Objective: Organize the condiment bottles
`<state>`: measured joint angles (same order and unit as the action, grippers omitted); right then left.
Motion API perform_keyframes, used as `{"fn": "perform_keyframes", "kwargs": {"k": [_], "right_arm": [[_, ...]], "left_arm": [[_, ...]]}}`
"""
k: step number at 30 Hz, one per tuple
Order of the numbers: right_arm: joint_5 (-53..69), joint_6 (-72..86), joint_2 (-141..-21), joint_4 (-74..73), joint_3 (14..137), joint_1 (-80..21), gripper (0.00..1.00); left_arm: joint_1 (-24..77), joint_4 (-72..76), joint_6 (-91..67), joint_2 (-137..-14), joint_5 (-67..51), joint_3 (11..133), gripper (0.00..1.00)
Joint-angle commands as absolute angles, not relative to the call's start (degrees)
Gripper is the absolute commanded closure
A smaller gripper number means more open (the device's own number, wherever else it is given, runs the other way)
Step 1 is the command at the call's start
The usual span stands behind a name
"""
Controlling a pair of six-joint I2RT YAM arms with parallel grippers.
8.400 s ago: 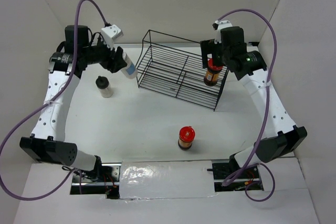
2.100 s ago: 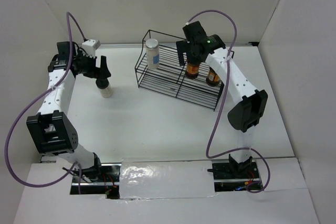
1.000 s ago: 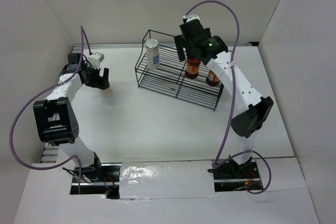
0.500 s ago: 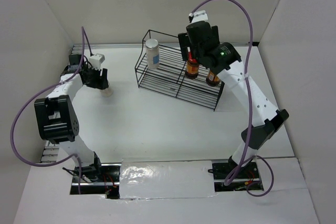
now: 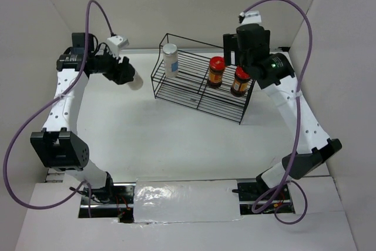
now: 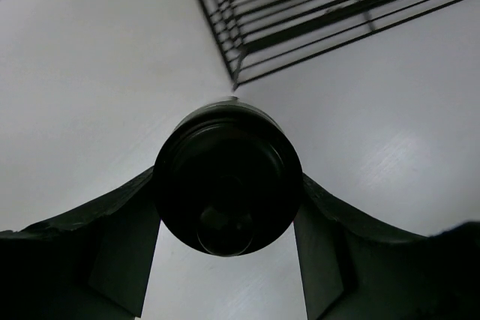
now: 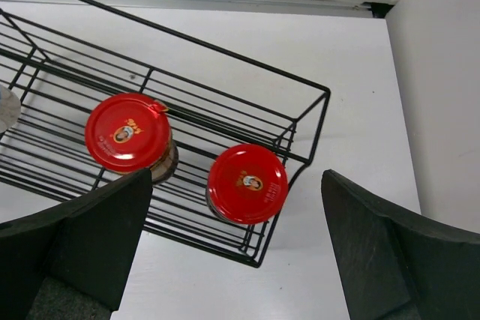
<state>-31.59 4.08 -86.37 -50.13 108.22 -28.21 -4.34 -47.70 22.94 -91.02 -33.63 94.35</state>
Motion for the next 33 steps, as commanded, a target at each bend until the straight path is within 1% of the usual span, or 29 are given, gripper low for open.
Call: {"fn": "perform_keyframes", "kwargs": {"k": [1, 2, 6, 10, 14, 19, 26, 33], "right_arm": [[-28.83, 4.83, -82.62, -46.41, 106.00, -26.29, 0.00], [-28.22, 5.01, -82.44, -46.49, 105.82, -25.84, 0.00], [-27.69, 5.36, -82.18, -47.11, 104.94, -25.14, 0.00], [-27.33, 6.06, -80.95, -47.02, 103.01, -24.87, 0.00], [-27.25, 6.85, -79.28, -47.55, 101.60, -24.70, 0.00], [-27.95, 7.29, -77.26, -48.51, 100.29, -24.52, 0.00], [-27.51, 8.26, -75.85, -48.69, 97.91, -23.99, 0.00], [-26.11, 8.88, -74.62, -47.99, 94.57, -23.03, 0.00]], "left_arm": [[-0.45, -57.30, 25.05, -88.33, -44.12, 102.01, 1.00], [3.74, -57.83, 24.70, -88.85, -44.30, 103.43, 1.00], [12.02, -58.10, 22.42, -91.66, -42.11, 112.04, 1.00], [19.58, -55.55, 21.10, -97.36, -34.65, 120.73, 1.00], [25.03, -51.95, 20.13, -101.77, -28.23, 123.92, 1.00], [27.86, -46.33, 19.78, -105.72, -21.01, 124.28, 1.00], [29.71, -39.30, 18.98, -107.66, -18.02, 123.31, 1.00], [29.71, -38.24, 19.69, -111.88, -15.91, 122.87, 1.00]]}}
